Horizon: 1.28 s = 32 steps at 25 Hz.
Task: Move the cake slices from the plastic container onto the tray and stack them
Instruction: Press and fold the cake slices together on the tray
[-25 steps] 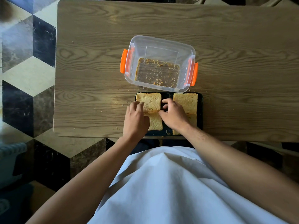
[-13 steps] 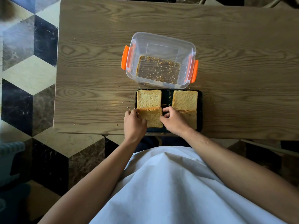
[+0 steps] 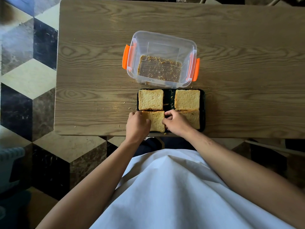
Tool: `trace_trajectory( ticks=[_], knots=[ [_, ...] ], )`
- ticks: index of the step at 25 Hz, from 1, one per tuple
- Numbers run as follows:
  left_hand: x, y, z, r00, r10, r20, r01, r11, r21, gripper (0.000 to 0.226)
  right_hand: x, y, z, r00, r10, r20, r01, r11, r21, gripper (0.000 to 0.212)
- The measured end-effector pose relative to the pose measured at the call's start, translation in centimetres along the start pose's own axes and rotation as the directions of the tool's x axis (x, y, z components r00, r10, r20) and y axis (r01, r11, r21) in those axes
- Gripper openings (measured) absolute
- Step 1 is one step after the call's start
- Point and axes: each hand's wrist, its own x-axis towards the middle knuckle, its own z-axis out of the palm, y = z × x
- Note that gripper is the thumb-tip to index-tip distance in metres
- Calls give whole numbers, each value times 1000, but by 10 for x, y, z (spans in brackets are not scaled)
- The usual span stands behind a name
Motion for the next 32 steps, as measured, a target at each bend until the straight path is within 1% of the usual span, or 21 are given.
trace_trajectory(
  ticks=[1,2,4,5,7,8,10,13,18,21,23,27,32],
  knots=[
    [-2,0,0,999,50,1,-50,994,95,34,1,-1,1,1000,-1,6,1,1000,-5,44],
    [-5,-1,1,993,122,0,-119,968,223,40,1,-1,2,1000,-5,9,5,1000,-23,44],
    [-12,0,3,956,293,22,-268,837,477,49,1,0,5,1000,-23,-17,22,997,-79,45],
    [-15,0,5,927,370,62,-341,761,553,49,1,1,6,998,-34,-45,30,995,-98,44],
    [-19,0,11,862,471,186,-475,626,618,45,1,1,8,994,-61,-93,50,991,-122,43],
    [-20,-1,13,837,489,243,-520,578,629,45,2,1,9,992,-79,-101,65,989,-134,41],
    [-20,-3,18,815,490,310,-562,535,631,49,3,1,10,990,-105,-89,91,984,-151,39],
    [-18,-3,19,815,488,312,-568,565,598,49,5,0,11,991,-116,-58,106,982,-159,41],
    [-18,-7,16,832,497,245,-543,644,539,43,5,-2,12,988,-147,-49,137,974,-179,46],
    [-17,-11,15,856,485,179,-500,689,524,50,7,-2,9,988,-149,-38,140,974,-176,44],
    [-15,-13,15,866,478,147,-480,711,514,54,6,-2,8,985,-162,-60,148,971,-190,42],
    [-14,-16,13,865,483,135,-478,711,516,54,4,-5,10,983,-175,-58,160,965,-207,43],
    [-13,-13,10,868,474,148,-480,725,495,51,1,-5,7,987,-154,-44,144,974,-175,44]
  ],
)
